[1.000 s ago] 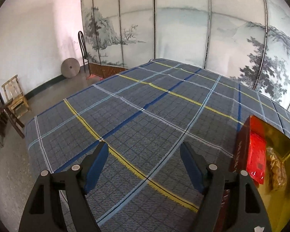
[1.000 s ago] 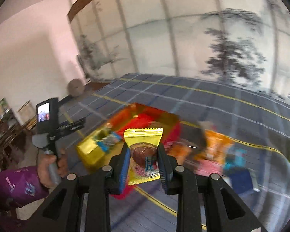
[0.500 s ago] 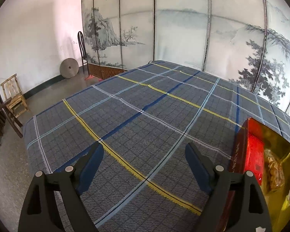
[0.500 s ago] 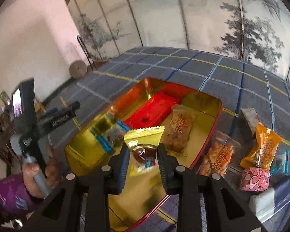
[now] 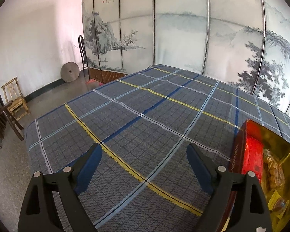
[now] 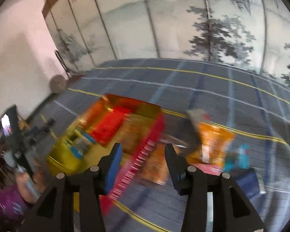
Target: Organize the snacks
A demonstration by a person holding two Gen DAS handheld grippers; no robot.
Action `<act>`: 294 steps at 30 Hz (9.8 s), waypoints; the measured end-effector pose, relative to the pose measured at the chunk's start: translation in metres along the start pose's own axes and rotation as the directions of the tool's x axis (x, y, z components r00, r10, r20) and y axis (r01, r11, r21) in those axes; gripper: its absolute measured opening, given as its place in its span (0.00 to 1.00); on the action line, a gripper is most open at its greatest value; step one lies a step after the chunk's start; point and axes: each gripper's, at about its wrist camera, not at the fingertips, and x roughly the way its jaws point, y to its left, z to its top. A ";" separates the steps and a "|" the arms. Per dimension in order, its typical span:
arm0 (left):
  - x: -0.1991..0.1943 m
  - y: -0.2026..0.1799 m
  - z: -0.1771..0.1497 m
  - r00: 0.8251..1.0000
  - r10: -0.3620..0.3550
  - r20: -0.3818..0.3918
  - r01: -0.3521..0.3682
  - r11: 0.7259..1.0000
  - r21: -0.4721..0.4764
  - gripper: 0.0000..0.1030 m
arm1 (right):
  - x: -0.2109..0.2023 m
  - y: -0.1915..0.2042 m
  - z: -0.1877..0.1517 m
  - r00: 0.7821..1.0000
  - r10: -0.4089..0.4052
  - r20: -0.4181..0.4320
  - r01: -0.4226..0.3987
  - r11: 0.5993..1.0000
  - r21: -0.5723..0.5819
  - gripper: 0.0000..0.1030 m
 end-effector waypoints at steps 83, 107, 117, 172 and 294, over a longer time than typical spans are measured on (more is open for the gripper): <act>-0.161 -0.196 -0.017 0.672 -0.615 -0.412 0.738 0.599 0.309 0.97 | -0.127 -0.229 -0.131 0.873 -0.481 -0.074 0.486 0.853 0.192 0.38; -0.137 -0.414 -0.108 0.599 -0.366 -0.712 0.775 0.042 0.630 0.91 | -0.114 -0.259 -0.155 0.922 -0.387 -0.022 0.378 0.887 0.266 0.38; -0.108 -0.432 -0.125 0.551 -0.269 -0.790 0.817 -0.022 0.577 0.61 | -0.114 -0.259 -0.155 0.924 -0.383 -0.019 0.373 0.888 0.267 0.38; -0.175 -0.217 -0.037 0.777 -0.497 -0.385 0.628 0.643 0.437 0.45 | -0.114 -0.254 -0.154 0.907 -0.420 -0.041 0.417 0.877 0.240 0.38; -0.009 -0.028 -0.003 0.976 -0.218 0.006 0.216 0.971 0.102 0.67 | 0.002 0.029 0.012 0.998 0.052 0.032 -0.049 0.994 -0.096 0.38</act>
